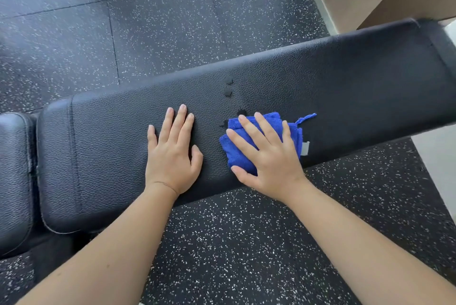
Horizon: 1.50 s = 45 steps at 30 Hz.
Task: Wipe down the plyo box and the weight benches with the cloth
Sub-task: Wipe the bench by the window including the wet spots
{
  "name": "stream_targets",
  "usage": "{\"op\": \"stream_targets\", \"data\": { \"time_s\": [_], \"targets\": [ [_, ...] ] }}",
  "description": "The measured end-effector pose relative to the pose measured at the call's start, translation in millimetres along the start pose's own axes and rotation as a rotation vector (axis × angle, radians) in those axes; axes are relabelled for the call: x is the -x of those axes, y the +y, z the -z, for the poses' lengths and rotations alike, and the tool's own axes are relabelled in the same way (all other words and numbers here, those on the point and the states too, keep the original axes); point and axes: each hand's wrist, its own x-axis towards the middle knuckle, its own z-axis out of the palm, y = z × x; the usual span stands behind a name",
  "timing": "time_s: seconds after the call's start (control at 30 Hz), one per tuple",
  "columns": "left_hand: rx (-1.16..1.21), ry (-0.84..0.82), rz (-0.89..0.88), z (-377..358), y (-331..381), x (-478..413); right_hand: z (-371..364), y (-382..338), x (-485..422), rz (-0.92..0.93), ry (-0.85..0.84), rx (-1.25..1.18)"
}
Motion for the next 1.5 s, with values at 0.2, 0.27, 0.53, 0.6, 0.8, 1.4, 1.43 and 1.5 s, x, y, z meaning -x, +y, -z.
{"op": "stream_targets", "data": {
  "time_s": [0.2, 0.27, 0.53, 0.6, 0.8, 1.4, 1.43, 1.5],
  "targets": [
    [0.005, -0.015, 0.008, 0.4, 2.7, -0.7, -11.9, 21.1, -53.2, 0.002, -0.045, 0.018],
    [0.009, -0.018, 0.003, 0.5, 1.2, 0.7, -17.4, 26.5, -91.8, -0.148, -0.131, -0.014],
    [0.007, -0.022, -0.003, 1.5, -2.4, 0.0, -17.5, -1.6, -34.8, -0.093, 0.025, -0.028],
    [0.004, -0.026, -0.005, 1.3, -1.6, -0.1, -14.5, -14.9, -3.1, -0.063, 0.041, -0.014],
    [-0.003, -0.023, -0.007, 1.2, -1.4, 0.9, -17.4, -6.6, -24.6, 0.043, 0.094, 0.023],
    [-0.011, 0.002, 0.000, 1.0, -0.7, -0.4, -11.3, -22.3, -0.1, -0.043, 0.070, -0.071],
    [-0.014, 0.000, 0.001, 1.0, -1.2, -0.5, -12.4, -20.3, -1.9, -0.027, 0.067, -0.062],
    [-0.019, -0.008, 0.006, 1.0, -1.5, -0.3, -16.5, -15.0, -17.0, -0.004, 0.061, -0.050]
  ]
}}
